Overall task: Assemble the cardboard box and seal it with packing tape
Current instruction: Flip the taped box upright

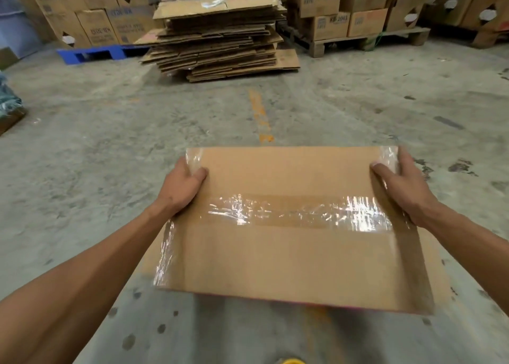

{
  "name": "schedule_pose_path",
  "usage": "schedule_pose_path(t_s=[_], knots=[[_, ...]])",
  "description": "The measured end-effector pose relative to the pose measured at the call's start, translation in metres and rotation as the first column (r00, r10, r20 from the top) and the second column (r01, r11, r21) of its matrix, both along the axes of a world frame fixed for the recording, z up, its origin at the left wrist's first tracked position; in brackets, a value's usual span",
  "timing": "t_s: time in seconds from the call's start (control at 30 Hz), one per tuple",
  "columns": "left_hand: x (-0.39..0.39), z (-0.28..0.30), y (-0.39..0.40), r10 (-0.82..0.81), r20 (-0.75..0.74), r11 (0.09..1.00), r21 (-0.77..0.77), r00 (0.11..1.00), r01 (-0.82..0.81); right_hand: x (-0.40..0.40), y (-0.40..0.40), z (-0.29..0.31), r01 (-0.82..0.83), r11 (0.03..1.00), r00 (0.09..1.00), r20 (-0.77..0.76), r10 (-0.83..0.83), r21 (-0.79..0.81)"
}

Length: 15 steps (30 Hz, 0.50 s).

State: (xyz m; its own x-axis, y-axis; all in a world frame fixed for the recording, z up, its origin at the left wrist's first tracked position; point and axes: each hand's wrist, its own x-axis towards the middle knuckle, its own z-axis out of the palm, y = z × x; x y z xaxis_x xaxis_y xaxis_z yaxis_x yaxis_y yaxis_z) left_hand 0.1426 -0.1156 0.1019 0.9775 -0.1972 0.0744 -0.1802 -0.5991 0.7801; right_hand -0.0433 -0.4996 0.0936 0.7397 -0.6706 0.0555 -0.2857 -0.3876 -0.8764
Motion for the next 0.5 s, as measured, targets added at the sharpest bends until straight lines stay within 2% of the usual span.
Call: schedule_pose_path(t_s=[0.1,0.17,0.23,0.4,0.5], knots=[[-0.002,0.036,0.003,0.053,0.187,0.979,-0.203,0.981,-0.014,0.003,0.012,0.042,0.008,0.997,0.962,0.274,0.014,-0.079],[-0.007,0.052,0.005,0.060,0.225,0.961,-0.277,0.973,0.005,-0.001,0.022,0.059,0.015,0.995,0.942,0.336,0.018,-0.097],[-0.014,0.054,0.007,0.049,0.241,0.954,-0.298,0.969,0.026,-0.008,0.031,0.062,0.042,0.990,0.948,0.319,0.004,-0.137],[-0.034,0.016,0.021,0.090,0.152,0.979,-0.198,0.984,-0.059,-0.027,0.037,0.033,0.126,0.973,0.990,0.093,-0.109,-0.195],[-0.050,0.002,0.024,0.111,0.119,0.983,-0.157,0.987,-0.091,-0.038,0.041,0.027,0.167,0.965,0.984,0.090,-0.151,-0.202]])
